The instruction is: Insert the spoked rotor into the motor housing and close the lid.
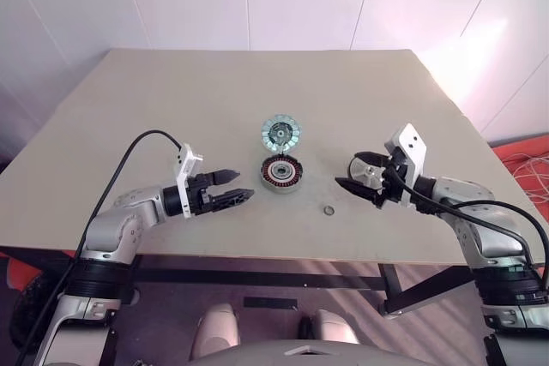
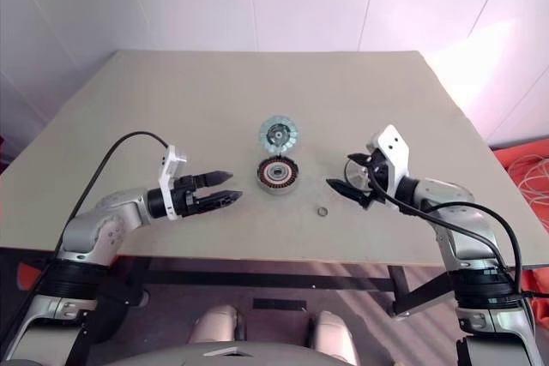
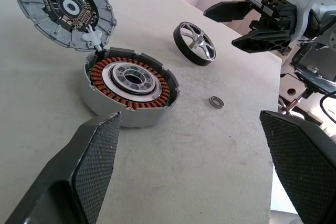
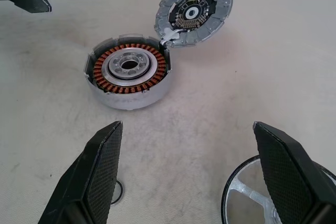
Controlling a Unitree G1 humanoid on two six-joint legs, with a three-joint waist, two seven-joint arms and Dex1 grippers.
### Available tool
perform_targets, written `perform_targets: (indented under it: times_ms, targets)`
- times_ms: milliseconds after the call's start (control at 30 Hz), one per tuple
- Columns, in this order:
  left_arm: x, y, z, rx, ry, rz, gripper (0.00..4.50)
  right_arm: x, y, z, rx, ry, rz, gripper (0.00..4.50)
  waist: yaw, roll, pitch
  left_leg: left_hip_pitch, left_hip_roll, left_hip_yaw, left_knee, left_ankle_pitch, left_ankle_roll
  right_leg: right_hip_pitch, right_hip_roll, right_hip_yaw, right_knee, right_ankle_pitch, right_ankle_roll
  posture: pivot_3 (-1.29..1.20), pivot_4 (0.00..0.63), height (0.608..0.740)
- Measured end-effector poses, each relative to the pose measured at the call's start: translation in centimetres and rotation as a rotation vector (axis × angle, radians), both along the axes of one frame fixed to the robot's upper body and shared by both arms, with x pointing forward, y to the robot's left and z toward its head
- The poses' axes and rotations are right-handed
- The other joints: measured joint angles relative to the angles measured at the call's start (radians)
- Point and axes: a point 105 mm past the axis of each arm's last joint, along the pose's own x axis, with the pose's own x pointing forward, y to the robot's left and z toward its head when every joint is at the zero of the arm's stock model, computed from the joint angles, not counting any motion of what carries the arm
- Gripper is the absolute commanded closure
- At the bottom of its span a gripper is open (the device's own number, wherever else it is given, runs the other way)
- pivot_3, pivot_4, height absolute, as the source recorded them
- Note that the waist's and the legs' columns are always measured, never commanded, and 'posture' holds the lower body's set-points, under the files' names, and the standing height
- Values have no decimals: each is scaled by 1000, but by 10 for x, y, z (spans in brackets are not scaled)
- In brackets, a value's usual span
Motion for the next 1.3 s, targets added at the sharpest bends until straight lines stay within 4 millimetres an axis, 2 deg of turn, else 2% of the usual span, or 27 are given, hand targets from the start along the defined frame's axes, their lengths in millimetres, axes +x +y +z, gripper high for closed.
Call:
perform_targets:
  times_ms: [333, 467, 533, 700, 1133, 1300]
  targets:
    - [1, 0, -1, 6, -1, 6, 9, -3, 12, 11, 8, -5, 29, 0, 0, 0, 0, 0, 0, 0, 0, 0, 0, 0, 0, 0, 0, 0, 0, 0, 0, 740]
    - [1, 0, -1, 7, -1, 7, 9, -14, 30, 2, 17, 31, 92, 0, 0, 0, 0, 0, 0, 0, -1, 0, 0, 0, 0, 0, 0, 0, 0, 0, 0, 740]
    - [1, 1, -1, 7, -1, 7, 9, -18, 33, -5, 7, 52, 107, 0, 0, 0, 0, 0, 0, 0, -1, 0, 0, 0, 0, 0, 0, 0, 0, 0, 0, 740]
    - [1, 1, -1, 8, -1, 7, 9, -24, 31, -21, -57, 79, 121, 0, 0, 0, 0, 0, 0, 0, -1, 0, 0, 0, 0, 0, -1, 0, 0, 0, 0, 740]
    - [1, 1, -1, 10, -1, 8, 9, -33, 8, -67, -178, 136, 122, 0, -1, 0, 0, 0, 0, 0, -1, 0, 0, 0, 0, 0, -1, 0, 0, 0, 0, 740]
    - [1, 2, 0, 15, -2, 9, 9, -31, 7, -71, -159, 100, 137, 0, -1, -1, -1, 2, 1, 0, -1, 0, 0, 2, 0, 0, -1, 0, 0, 0, 0, 740]
